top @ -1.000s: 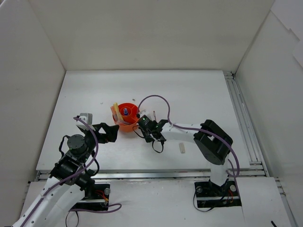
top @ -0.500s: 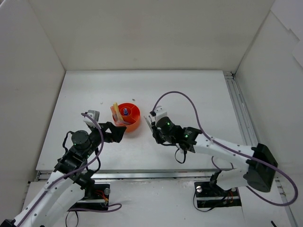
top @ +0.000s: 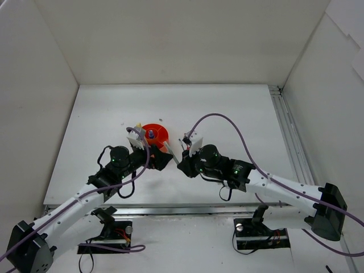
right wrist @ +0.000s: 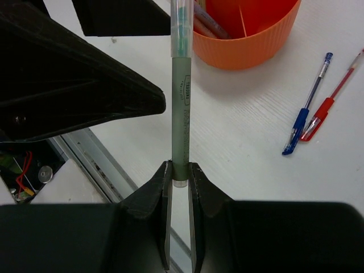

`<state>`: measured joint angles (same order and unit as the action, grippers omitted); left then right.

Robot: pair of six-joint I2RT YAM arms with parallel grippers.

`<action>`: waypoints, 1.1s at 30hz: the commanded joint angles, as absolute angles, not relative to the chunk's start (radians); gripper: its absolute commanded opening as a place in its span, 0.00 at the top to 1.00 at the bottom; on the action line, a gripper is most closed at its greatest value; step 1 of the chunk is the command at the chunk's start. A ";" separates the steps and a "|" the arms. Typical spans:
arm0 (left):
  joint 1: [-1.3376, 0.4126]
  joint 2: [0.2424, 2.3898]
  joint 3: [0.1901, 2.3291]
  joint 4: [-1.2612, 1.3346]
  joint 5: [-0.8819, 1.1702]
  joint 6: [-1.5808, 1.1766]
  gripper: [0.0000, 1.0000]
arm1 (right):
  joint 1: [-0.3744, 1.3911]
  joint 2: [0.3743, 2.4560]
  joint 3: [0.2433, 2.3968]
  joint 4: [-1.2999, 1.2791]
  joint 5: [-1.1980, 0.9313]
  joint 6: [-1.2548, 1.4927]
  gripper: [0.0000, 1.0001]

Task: Sort the stationery into containers
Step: Pick up the pen from the center of the board.

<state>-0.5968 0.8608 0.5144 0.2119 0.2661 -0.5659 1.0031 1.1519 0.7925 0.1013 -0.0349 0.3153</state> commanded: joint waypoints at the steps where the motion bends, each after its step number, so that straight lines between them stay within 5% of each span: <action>1: -0.624 0.871 0.583 0.377 0.275 -0.592 0.01 | 1.012 1.140 0.796 0.190 -0.046 0.298 1.00; 8: -0.643 0.905 0.587 0.420 0.250 -0.606 0.13 | 1.031 1.137 0.790 0.218 -0.080 0.287 1.00; 19: -0.663 0.942 0.600 0.457 0.282 -0.614 1.00 | 1.054 1.127 0.795 0.195 -0.028 0.284 1.00; 23: -0.683 0.907 0.594 0.457 0.267 -0.588 1.00 | 1.058 1.140 0.807 0.172 0.032 0.293 1.00; 30: -0.683 0.845 0.569 0.451 0.193 -0.549 1.00 | 1.058 1.137 0.830 0.141 0.112 0.302 0.58; 31: -0.683 0.841 0.569 0.443 0.164 -0.540 1.00 | 1.057 1.140 0.842 0.134 0.124 0.302 0.44; 32: -0.683 0.833 0.569 0.427 0.146 -0.531 1.00 | 1.057 1.146 0.847 0.120 0.132 0.301 0.02; 33: -0.683 0.827 0.571 0.419 0.131 -0.509 1.00 | 1.058 1.149 0.851 0.112 0.143 0.302 0.02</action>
